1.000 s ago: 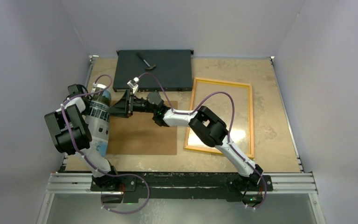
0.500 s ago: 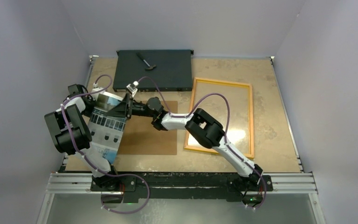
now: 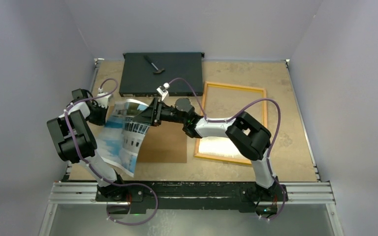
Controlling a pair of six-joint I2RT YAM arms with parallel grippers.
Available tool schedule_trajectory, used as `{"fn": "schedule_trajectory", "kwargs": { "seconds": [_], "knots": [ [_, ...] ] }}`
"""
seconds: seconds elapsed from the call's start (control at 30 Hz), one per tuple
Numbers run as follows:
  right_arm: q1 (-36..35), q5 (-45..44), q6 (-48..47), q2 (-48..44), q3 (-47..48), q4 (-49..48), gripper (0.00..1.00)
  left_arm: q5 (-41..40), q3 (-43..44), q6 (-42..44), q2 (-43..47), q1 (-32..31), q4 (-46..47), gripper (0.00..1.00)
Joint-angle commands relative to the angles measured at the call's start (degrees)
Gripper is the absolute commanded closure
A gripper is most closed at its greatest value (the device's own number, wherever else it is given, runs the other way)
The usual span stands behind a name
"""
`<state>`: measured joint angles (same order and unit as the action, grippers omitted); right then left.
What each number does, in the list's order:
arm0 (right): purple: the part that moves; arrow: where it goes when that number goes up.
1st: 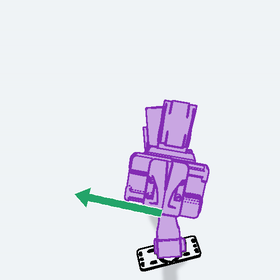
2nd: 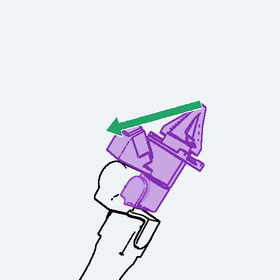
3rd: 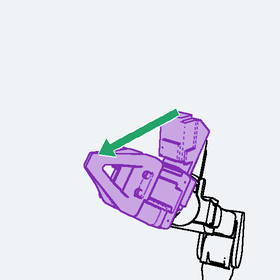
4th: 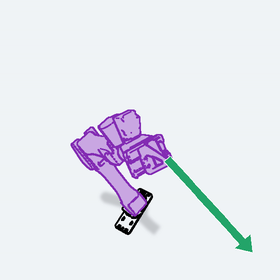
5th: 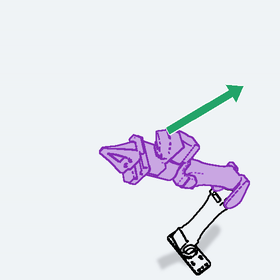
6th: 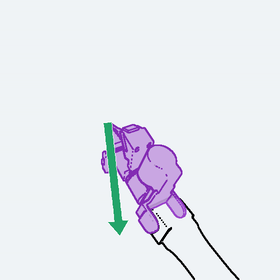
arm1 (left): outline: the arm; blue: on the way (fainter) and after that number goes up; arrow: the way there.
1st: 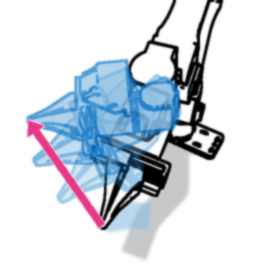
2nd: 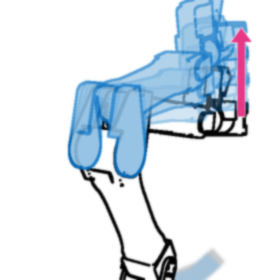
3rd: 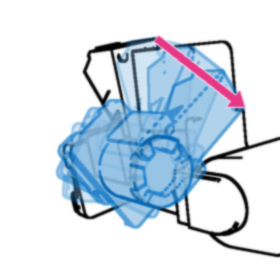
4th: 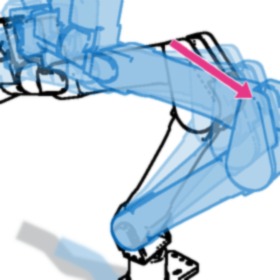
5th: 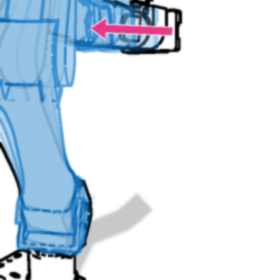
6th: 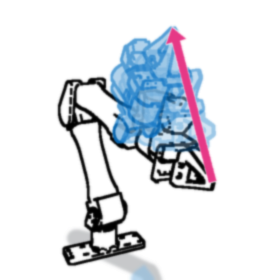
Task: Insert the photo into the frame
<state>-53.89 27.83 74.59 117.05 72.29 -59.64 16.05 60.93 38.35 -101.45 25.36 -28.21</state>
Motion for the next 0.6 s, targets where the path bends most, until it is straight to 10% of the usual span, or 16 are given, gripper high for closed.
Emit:
{"fn": "schedule_trajectory", "kwargs": {
  "seconds": [0.0,0.23,0.57],
  "knots": [
    [0.04,-0.93,-3.25,-0.01,1.1,8.46,0.48,1.44,-2.91,-1.61,-1.85,-0.38,-9.58,0.92],
    [1.79,-5.6,-12.44,-5.82,0.22,26.67,0.74,2.93,-0.58,-2.2,-0.53,-0.38,-11.45,0.91],
    [4.01,-8.54,-19.15,-13.1,-4.4,37.83,0.49,3.62,0.41,-2.58,-0.02,-0.38,-12.26,0.91]
  ]
}}
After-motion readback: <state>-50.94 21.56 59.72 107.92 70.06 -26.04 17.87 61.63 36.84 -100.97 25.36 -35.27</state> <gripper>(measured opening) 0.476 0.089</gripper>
